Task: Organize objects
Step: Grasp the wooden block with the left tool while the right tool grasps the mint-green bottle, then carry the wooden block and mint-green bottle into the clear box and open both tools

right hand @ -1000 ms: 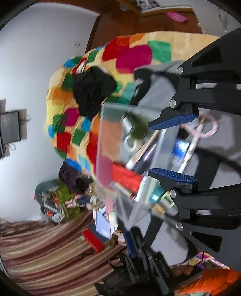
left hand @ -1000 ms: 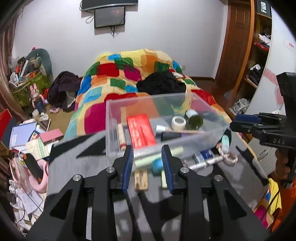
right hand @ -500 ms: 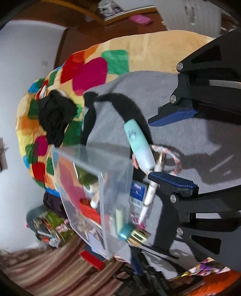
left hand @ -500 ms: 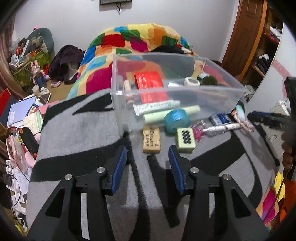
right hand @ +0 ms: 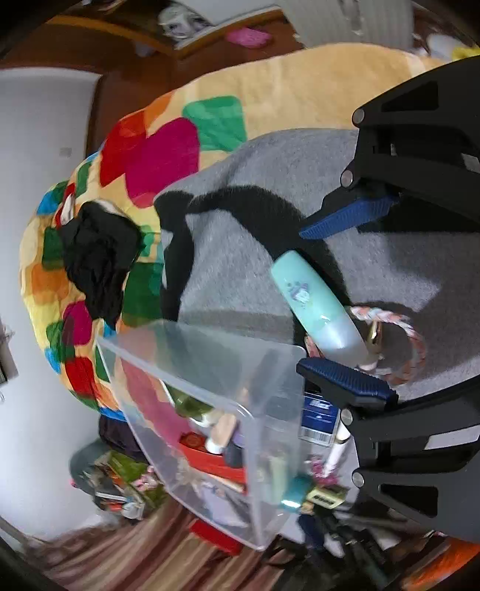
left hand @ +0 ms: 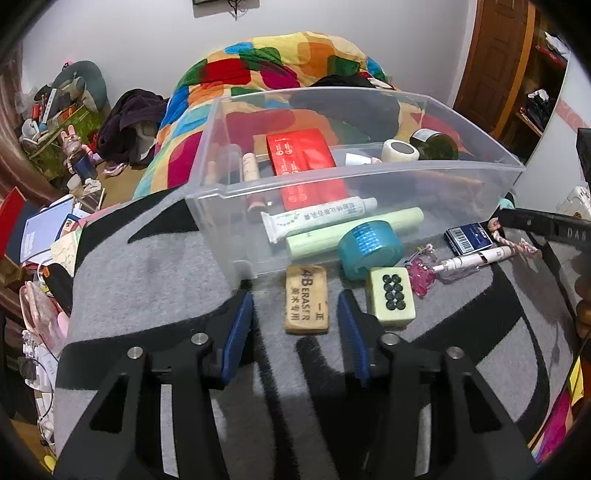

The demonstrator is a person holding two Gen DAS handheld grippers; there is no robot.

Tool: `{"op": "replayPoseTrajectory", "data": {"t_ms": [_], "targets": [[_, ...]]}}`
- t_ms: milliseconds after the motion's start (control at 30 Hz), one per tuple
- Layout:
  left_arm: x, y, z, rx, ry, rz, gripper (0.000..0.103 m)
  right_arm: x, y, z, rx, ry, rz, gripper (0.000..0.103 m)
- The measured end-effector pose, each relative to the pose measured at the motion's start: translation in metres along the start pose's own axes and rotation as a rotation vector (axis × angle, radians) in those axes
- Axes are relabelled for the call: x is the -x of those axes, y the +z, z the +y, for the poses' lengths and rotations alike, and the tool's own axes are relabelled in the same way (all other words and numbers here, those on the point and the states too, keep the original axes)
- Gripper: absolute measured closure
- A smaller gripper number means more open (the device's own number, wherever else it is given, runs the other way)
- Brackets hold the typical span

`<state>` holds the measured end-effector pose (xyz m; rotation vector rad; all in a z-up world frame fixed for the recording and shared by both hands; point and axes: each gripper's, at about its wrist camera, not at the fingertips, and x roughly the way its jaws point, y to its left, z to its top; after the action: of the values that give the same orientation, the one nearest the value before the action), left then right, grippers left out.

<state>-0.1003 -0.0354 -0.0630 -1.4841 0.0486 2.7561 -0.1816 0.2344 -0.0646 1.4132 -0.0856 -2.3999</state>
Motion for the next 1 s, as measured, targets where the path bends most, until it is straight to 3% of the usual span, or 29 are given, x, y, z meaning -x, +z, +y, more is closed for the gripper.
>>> {"op": "replayPoseTrajectory", "data": {"t_ms": [100,200,567,1000], "targets": [[0.000,-0.002,-0.004,-0.013,-0.001,-0.002,0.077,0.003,-0.003,0.005,0.034,0.015,0.002,0.067],[0.005,-0.005,-0.007,-0.020,0.000,-0.013,0.080,0.005,-0.006,0.006,0.058,0.007,0.019,0.087],[0.031,-0.031,-0.005,-0.012,-0.015,-0.048,0.080,0.030,-0.021,-0.011,0.068,0.000,-0.024,0.088],[0.075,-0.011,0.004,0.039,-0.035,-0.187,0.080,0.087,-0.006,0.032,0.134,0.114,-0.175,0.089]]}}
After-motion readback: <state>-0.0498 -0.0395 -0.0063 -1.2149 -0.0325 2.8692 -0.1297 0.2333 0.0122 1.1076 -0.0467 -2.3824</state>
